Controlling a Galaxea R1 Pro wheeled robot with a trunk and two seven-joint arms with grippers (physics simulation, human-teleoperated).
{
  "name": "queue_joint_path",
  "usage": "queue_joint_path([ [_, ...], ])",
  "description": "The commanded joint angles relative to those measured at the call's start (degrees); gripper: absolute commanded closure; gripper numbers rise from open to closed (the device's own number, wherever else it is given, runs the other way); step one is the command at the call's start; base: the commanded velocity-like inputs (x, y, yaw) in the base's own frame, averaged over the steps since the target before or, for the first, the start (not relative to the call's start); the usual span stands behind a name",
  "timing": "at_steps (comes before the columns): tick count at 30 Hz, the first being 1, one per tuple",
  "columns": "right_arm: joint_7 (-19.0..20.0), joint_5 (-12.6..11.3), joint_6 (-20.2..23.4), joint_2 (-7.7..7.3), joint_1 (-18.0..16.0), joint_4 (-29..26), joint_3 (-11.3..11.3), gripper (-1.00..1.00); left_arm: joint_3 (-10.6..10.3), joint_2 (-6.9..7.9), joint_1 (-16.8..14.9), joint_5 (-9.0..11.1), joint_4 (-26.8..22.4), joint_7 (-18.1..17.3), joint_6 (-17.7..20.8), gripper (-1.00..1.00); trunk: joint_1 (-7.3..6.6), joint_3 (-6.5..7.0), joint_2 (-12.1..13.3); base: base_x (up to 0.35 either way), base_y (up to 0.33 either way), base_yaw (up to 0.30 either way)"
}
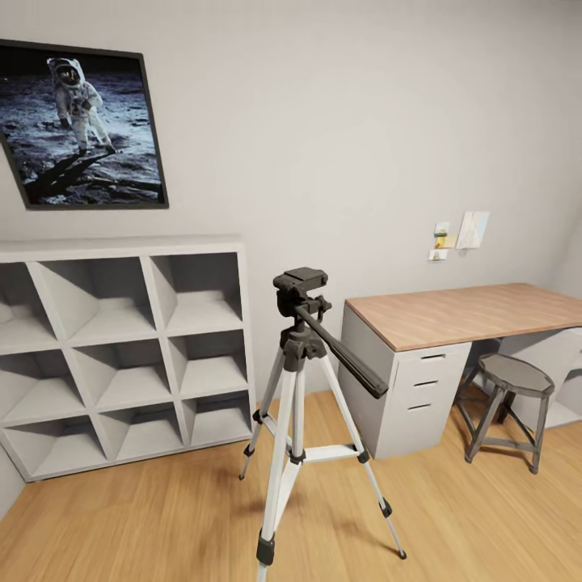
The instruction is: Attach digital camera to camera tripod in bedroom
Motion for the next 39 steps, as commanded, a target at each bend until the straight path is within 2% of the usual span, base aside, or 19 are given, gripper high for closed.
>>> queue_joint_path([
  [1,0.01,0.08,-0.19,-0.02,0.00,0.00,0.04,-1.00,0.06,-0.02,0.02,0.36,-1.04,0.93,0.61,-1.00,-0.22,0.14,0.39,0.000,0.000,0.000],
  [6,-0.01,0.05,-0.26,-0.12,0.00,0.01,-0.08,-1.00,0.04,0.03,0.02,0.35,-8.55,4.30,6.08,-1.00,-1.32,1.03,2.39,0.000,0.000,0.000],
  [12,0.01,0.04,-0.27,-0.16,0.00,0.00,-0.16,-1.00,0.04,-0.19,0.02,0.39,-11.93,4.98,9.07,-1.00,-2.64,2.11,4.80,0.000,0.000,0.000],
  [31,0.01,0.04,-0.27,-0.16,0.00,0.00,-0.12,-1.00,0.28,-0.27,0.02,0.55,-7.48,5.00,8.61,-1.00,-6.81,5.52,12.42,0.000,0.000,0.000],
  [39,0.01,0.04,-0.27,-0.10,0.00,0.00,-0.05,-1.00,0.38,-0.28,0.02,0.62,-3.07,4.92,6.01,-1.00,-8.57,6.96,15.63,0.000,0.000,0.000],
])
